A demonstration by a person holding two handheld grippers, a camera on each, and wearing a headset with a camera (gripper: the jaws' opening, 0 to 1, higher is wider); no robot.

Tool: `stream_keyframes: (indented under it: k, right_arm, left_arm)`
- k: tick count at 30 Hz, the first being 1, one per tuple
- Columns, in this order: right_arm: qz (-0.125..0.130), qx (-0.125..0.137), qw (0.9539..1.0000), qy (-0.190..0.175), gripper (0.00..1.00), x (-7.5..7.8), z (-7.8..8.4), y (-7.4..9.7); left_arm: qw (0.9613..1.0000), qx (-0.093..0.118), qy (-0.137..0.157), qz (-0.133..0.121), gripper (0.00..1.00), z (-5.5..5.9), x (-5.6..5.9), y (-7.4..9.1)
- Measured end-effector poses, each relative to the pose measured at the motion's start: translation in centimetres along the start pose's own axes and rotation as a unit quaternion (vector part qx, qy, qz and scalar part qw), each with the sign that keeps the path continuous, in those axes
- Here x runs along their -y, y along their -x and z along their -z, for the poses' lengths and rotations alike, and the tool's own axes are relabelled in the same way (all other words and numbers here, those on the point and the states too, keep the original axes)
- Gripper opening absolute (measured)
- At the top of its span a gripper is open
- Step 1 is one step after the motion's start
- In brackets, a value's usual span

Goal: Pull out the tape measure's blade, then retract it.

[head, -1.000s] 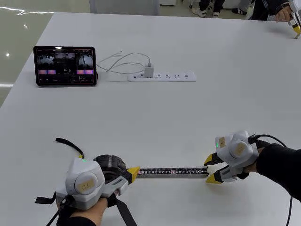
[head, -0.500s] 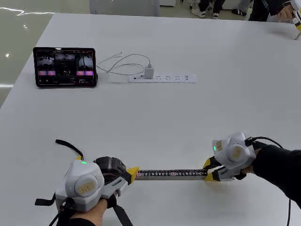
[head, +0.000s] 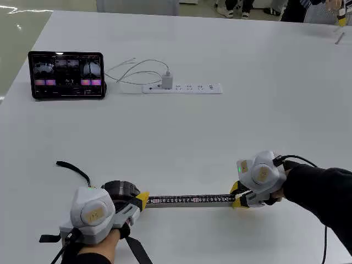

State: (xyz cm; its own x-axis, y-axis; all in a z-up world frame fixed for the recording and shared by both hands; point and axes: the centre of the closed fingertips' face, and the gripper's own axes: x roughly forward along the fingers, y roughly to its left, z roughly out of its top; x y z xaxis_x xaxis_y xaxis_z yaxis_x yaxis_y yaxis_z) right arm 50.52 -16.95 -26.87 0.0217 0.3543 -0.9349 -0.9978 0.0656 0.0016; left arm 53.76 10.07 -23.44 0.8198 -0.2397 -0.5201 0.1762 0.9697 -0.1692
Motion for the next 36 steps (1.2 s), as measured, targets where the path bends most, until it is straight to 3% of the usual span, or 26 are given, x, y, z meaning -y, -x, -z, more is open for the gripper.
stream_keyframes:
  k: [6, 8, 10, 11, 13, 17, 21, 36]
  right_arm:
    - [-0.007, -0.010, 0.9999, 0.008, 0.10, 0.2, 0.0, -0.1]
    - [-0.009, -0.013, 0.9998, 0.006, 0.10, 0.2, 0.0, -0.1]
    - [-0.009, -0.017, 0.9998, 0.008, 0.10, 0.1, 0.0, -0.1]
    - [-0.009, -0.020, 0.9997, 0.008, 0.10, 0.1, 0.0, -0.1]
    - [-0.009, -0.021, 0.9997, 0.005, 0.10, 0.1, 0.0, -0.1]
    - [-0.005, -0.009, 0.9997, -0.022, 0.09, 0.2, 0.0, -0.1]
    - [-0.004, -0.012, 0.9998, -0.014, 0.08, 0.1, -0.1, -0.2]
    - [-0.001, -0.011, 0.9991, -0.042, 0.09, 0.1, -0.5, -0.3]
  left_arm:
    - [0.9999, -0.001, 0.006, -0.011, 0.72, 0.1, -0.3, -0.2]
    - [0.9998, -0.004, -0.003, -0.019, 0.70, 0.2, -0.5, -0.3]
    - [0.9999, 0.001, -0.008, -0.010, 0.67, 0.0, -0.1, -0.4]
    - [0.9993, 0.013, -0.030, -0.020, 0.66, -0.7, -0.8, -0.4]
    - [0.9999, 0.001, -0.011, -0.012, 0.65, -0.4, -0.6, -0.1]
    - [0.9997, 0.000, -0.019, -0.015, 0.63, -0.2, -0.4, -0.1]
    - [0.9997, -0.005, -0.018, -0.016, 0.63, 0.0, -0.3, -0.2]
    - [0.9997, -0.016, -0.016, -0.004, 0.63, 0.4, 0.2, -0.2]
